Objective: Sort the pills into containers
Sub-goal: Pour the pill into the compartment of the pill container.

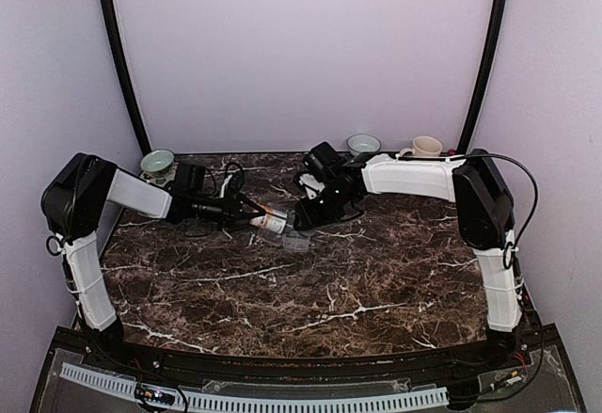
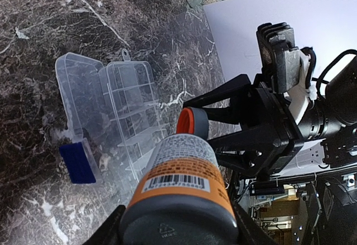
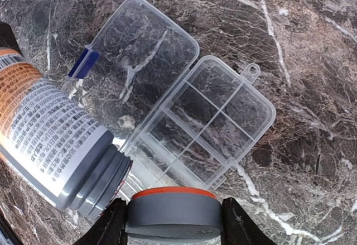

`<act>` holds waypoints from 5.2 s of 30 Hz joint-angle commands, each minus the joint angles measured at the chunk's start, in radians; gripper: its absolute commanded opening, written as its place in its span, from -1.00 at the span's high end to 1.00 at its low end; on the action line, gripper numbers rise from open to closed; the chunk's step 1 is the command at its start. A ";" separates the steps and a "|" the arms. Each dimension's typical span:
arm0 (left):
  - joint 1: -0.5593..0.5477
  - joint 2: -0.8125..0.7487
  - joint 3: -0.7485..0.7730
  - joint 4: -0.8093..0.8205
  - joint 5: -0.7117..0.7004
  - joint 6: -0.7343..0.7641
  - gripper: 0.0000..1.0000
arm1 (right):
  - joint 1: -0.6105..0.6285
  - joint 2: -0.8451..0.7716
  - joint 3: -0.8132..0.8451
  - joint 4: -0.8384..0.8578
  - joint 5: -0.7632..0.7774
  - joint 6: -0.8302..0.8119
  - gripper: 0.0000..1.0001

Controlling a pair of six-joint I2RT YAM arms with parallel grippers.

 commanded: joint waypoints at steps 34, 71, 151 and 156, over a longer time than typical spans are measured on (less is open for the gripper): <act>0.029 0.039 -0.091 0.605 0.093 -0.436 0.83 | -0.020 -0.117 -0.057 0.053 0.003 0.012 0.31; 0.047 0.125 -0.153 0.963 0.140 -0.691 0.83 | -0.039 -0.302 -0.229 0.178 -0.086 -0.022 0.29; -0.002 0.006 0.004 0.247 0.063 -0.190 0.84 | -0.069 -0.181 -0.165 0.147 -0.107 -0.022 0.30; 0.017 0.008 -0.042 0.443 0.085 -0.334 0.84 | -0.070 -0.212 -0.167 0.146 -0.113 -0.021 0.30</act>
